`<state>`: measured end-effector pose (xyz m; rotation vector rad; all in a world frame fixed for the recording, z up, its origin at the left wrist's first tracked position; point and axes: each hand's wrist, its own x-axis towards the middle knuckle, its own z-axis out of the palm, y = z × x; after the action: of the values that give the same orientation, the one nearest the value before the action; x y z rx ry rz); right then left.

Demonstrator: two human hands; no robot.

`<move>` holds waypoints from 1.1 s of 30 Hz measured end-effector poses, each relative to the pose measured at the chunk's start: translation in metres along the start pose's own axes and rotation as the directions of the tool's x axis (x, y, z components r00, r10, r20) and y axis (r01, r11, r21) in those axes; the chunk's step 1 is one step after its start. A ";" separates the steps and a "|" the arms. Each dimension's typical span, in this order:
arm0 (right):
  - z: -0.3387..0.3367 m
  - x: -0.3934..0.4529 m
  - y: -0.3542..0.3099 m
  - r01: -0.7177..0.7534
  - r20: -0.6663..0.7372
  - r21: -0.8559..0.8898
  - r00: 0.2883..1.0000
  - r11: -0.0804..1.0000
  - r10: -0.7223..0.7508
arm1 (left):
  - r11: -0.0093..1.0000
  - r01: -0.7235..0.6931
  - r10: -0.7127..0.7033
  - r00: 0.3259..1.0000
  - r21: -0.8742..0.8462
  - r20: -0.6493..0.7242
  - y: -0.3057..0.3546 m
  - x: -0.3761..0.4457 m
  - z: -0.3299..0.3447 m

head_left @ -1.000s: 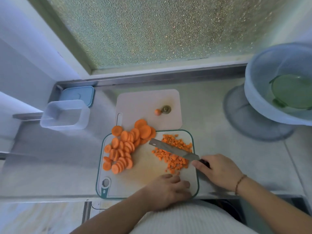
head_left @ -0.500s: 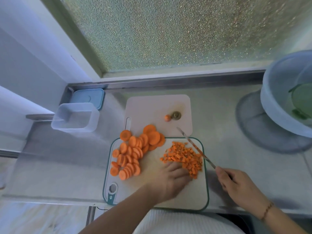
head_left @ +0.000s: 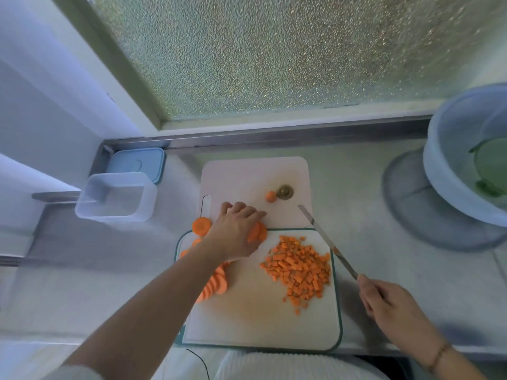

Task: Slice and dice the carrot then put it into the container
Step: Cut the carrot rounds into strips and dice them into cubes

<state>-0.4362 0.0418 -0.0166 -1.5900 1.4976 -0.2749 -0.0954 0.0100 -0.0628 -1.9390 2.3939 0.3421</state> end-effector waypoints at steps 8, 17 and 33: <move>0.012 -0.004 -0.016 -0.007 -0.006 0.042 1.000 0.999 0.007 | 0.987 0.008 0.011 0.994 -0.163 0.113 0.001 0.015 -0.012; 0.026 -0.015 -0.032 -0.146 0.125 0.151 0.984 0.978 0.128 | 0.909 -0.139 -0.033 0.917 -0.394 -0.398 0.021 -0.036 -0.009; 0.077 -0.060 -0.022 0.001 0.286 -0.251 0.955 0.968 0.073 | 0.888 -0.262 0.080 0.897 -0.379 -0.434 0.085 -0.152 0.097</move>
<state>-0.3826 0.1259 -0.0198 -1.7107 1.3655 0.1741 -0.1557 0.1916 -0.1192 -2.1454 2.9916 0.5673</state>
